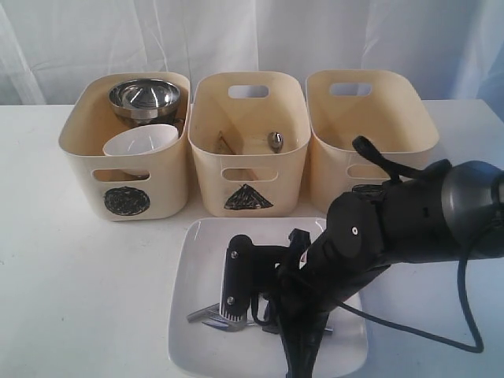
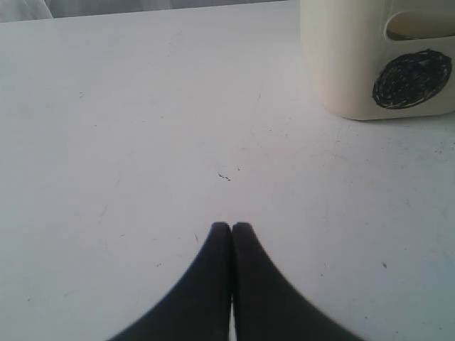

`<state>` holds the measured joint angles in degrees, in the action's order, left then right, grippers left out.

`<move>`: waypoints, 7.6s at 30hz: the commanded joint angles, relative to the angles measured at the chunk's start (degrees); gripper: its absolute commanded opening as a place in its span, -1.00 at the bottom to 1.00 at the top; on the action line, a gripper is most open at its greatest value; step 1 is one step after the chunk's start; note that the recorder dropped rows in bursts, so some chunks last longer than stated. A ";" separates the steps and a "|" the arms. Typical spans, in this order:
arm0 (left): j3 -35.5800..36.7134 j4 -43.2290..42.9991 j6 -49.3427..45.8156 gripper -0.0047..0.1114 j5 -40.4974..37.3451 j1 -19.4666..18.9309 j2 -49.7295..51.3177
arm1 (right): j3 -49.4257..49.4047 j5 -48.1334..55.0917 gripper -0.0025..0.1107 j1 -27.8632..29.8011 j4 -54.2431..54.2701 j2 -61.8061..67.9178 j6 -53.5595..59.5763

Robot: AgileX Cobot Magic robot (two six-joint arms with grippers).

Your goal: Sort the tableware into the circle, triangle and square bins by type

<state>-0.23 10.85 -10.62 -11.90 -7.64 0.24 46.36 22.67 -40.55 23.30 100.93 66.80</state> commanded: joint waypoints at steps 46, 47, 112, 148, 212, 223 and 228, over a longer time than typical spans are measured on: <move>0.23 0.60 0.35 -0.92 -0.12 0.31 -0.24 | 10.39 -48.72 -0.96 0.01 1.27 -7.60 -11.98; 0.23 0.60 0.35 -0.92 -0.12 0.31 -0.24 | 10.86 -50.08 -0.96 0.01 1.52 -6.75 -12.25; 0.23 0.60 0.35 -0.92 -0.12 0.31 -0.24 | 17.54 13.76 0.04 3.93 7.74 -14.48 4.22; 0.23 0.60 0.35 -0.92 -0.12 0.31 -0.24 | 14.13 13.04 0.05 3.93 -3.03 4.74 9.88; 0.23 0.60 0.35 -0.92 -0.12 0.31 -0.24 | 14.24 0.76 -0.96 4.02 -8.26 5.88 -10.36; 0.23 0.60 0.35 -0.92 -0.12 0.31 -0.24 | 14.24 -1.19 -0.96 4.02 -8.60 6.09 -14.82; 0.23 0.60 0.35 -0.92 -0.12 0.31 -0.24 | 14.24 0.62 -0.96 4.02 -8.60 7.99 -15.73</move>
<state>-0.23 10.85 -10.62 -11.90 -7.64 0.24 60.82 22.20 -36.65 14.90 107.96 51.87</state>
